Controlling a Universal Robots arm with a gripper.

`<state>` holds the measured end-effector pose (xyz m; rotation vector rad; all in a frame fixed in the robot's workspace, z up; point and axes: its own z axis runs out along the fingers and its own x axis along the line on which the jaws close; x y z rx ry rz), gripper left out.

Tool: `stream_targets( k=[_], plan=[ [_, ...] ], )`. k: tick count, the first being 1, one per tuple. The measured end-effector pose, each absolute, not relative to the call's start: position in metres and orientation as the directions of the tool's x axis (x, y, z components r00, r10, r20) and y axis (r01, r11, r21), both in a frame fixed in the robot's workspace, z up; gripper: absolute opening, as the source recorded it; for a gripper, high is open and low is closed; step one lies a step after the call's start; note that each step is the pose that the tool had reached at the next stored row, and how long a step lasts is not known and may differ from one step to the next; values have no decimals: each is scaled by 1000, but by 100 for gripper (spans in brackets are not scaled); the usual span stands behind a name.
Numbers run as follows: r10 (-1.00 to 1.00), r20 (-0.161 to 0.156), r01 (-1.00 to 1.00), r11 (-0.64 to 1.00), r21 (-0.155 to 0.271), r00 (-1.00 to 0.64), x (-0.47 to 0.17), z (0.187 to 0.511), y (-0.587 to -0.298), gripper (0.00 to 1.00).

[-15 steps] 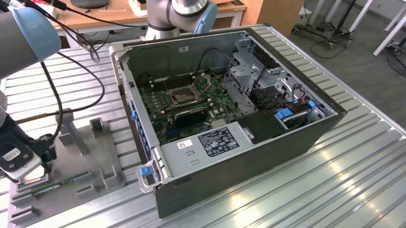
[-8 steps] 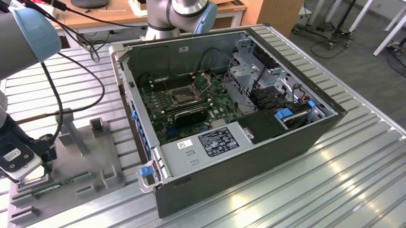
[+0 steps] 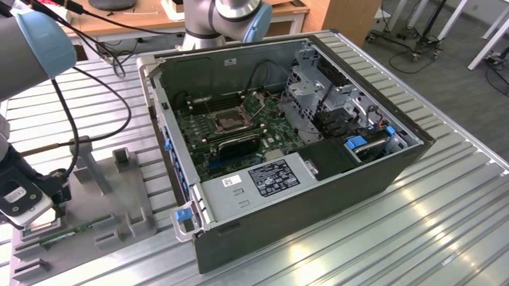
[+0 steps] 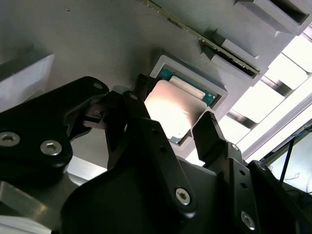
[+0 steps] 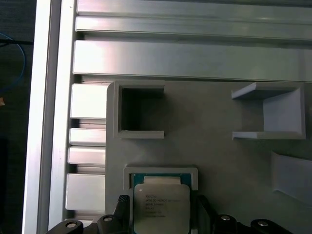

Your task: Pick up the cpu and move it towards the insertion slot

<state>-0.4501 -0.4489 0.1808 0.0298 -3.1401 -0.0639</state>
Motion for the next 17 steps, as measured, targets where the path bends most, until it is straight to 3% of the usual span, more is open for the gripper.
stream_targets(
  k=[17],
  plan=[
    [-19,0,-19,999,41,-1000,-450,181,-449,65]
  ],
)
